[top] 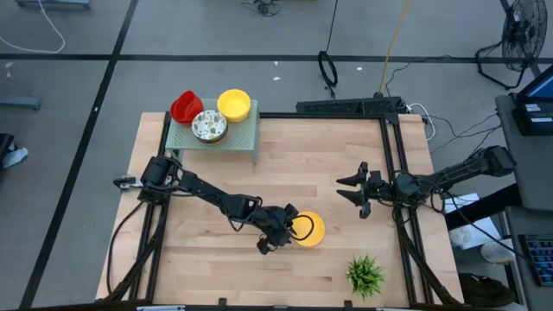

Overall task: Pick & Place Mini bowls
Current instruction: Stack the yellow bowl on top of the yellow bowls on the shelf

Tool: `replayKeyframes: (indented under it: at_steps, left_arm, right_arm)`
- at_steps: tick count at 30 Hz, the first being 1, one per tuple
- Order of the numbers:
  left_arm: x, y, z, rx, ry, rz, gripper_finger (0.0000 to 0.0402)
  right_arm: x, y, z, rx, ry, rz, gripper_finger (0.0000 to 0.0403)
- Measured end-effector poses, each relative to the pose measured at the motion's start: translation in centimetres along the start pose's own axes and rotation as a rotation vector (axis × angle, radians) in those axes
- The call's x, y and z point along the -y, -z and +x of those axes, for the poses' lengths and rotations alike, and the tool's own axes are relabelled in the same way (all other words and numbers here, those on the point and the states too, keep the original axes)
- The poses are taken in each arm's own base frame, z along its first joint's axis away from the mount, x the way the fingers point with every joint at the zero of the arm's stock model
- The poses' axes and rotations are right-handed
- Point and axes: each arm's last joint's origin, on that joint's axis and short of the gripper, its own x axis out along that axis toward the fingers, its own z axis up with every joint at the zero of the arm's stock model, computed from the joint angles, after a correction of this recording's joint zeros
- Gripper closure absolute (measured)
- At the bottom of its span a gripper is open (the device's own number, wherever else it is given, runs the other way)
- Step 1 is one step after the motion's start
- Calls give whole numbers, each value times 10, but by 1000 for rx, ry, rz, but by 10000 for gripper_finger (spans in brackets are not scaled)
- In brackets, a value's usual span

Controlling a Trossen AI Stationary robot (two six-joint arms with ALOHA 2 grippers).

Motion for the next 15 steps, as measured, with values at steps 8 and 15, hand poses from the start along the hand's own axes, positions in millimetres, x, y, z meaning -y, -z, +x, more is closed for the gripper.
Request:
replayKeyframes:
  at_steps: [8,15]
  left_arm:
    - [3,1,0,-38,0,-6,259]
    - [4,0,0,-62,-50,-2,369]
  right_arm:
    - [0,0,0,0,0,0,242]
    - [0,0,0,1,0,0,242]
